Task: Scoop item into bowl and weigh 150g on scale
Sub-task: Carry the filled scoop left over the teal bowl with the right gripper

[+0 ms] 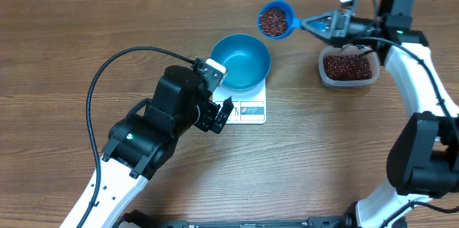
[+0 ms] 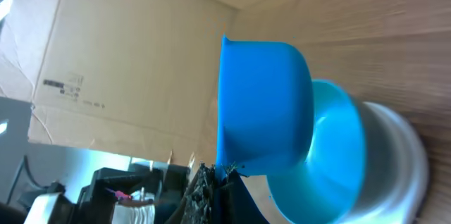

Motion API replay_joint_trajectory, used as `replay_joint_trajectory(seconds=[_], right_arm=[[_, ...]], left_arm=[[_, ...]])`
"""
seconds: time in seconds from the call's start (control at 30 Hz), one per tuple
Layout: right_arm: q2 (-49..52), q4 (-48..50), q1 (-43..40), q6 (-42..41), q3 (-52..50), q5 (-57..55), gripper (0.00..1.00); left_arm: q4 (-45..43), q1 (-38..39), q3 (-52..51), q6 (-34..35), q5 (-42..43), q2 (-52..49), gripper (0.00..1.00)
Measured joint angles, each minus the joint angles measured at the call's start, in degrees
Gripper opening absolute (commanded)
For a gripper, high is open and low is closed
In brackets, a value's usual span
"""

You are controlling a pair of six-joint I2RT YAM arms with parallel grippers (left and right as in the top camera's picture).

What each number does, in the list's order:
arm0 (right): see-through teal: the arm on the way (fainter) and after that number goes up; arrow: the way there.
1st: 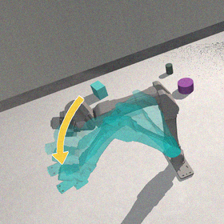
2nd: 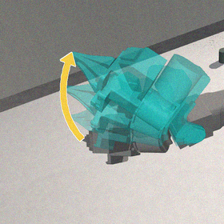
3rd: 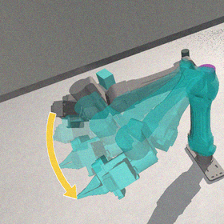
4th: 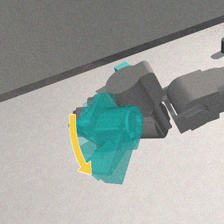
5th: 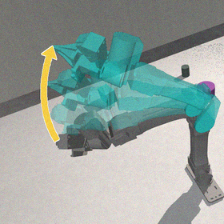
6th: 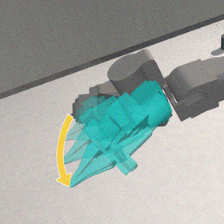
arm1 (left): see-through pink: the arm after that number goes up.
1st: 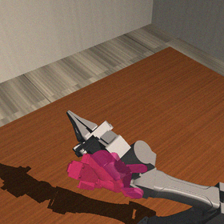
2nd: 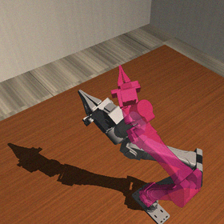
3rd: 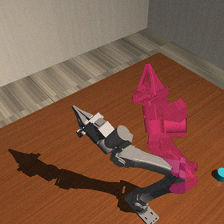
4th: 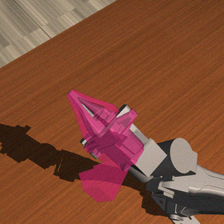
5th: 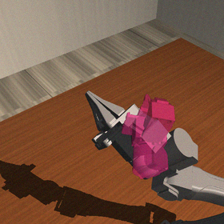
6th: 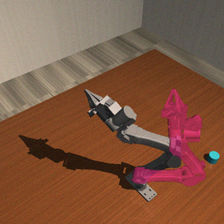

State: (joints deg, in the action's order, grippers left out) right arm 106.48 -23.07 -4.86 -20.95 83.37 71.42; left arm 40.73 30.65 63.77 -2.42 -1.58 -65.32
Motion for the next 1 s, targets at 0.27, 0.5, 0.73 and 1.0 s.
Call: replay_joint_trajectory(seconds=[0.27,0.5,0.73,1.0], right_arm=[[0.00,0.07,7.21,-1.53,0.00,-7.19,0.04],[0.00,-0.11,9.60,-1.53,0.00,-10.34,0.04],[0.00,-1.97,11.08,-1.03,0.00,-13.88,0.04],[-0.02,-8.83,13.31,2.58,0.00,-21.42,0.04]], left_arm=[[0.00,0.00,0.00,0.00,0.00,0.00,1.00],[0.00,0.00,0.00,0.00,0.00,0.00,1.00],[0.00,0.00,0.00,0.00,0.00,0.00,0.99],[0.00,0.00,0.00,0.00,0.00,0.00,1.00]])
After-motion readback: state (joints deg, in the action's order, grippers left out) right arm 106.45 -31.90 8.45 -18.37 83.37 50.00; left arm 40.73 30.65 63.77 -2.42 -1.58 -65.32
